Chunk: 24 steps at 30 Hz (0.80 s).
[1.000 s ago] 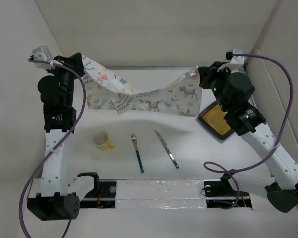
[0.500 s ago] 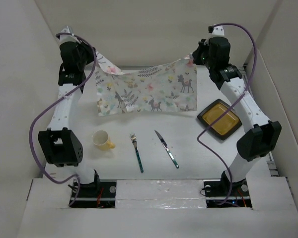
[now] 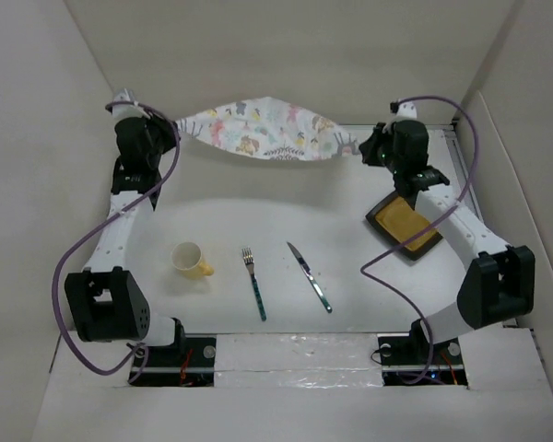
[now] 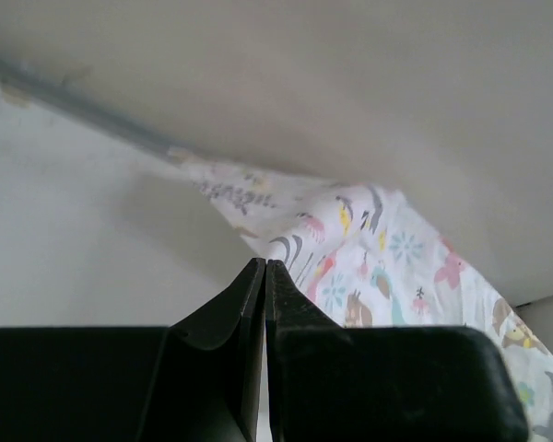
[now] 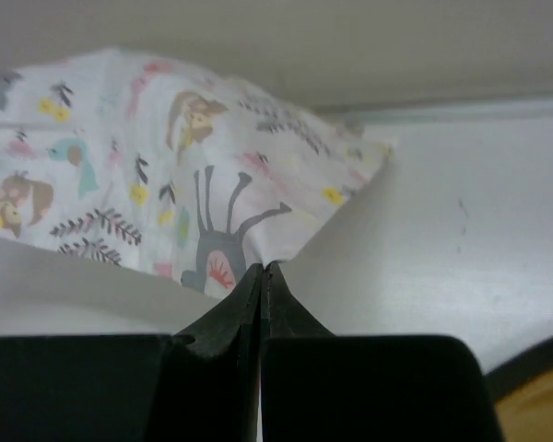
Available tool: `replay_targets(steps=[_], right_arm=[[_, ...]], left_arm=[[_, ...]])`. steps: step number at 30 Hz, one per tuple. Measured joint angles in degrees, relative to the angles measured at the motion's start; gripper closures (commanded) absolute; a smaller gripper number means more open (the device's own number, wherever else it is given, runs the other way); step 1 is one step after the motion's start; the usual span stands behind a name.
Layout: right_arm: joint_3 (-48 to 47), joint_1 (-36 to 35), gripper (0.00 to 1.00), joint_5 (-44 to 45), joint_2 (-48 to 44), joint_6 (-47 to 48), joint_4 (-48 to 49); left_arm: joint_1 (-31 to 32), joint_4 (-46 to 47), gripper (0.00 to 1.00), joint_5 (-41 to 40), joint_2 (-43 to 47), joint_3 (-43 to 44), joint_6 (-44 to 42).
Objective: Set the dinner table for one person
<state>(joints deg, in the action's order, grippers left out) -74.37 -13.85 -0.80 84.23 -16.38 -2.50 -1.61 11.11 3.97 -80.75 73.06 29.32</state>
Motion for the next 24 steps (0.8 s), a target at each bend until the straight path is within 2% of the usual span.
replay_targets(steps=[4,7,12,24], right_arm=[[11.45,0.46,1.0,-1.64,5.14,-1.92,1.9],[16.33,0.63,1.0,-2.23,9.07,-2.86,1.46],[20.41,0.79,1.0,-2.23,8.68,-3.41,3.45],[34.14,4.09,1.0,-2.4,0.17,-4.52,6.05]], left_arm=[[0.0,1.77,1.0,-1.64,-0.2,-13.11,2.12],[0.0,1.05,1.0,-3.21,-2.51,-19.89,3.78],[0.0,0.15,1.0,-5.07,-5.07,-22.51,5.64],[0.0,-4.2,1.0,-10.54,-2.73,-30.47,8.07]])
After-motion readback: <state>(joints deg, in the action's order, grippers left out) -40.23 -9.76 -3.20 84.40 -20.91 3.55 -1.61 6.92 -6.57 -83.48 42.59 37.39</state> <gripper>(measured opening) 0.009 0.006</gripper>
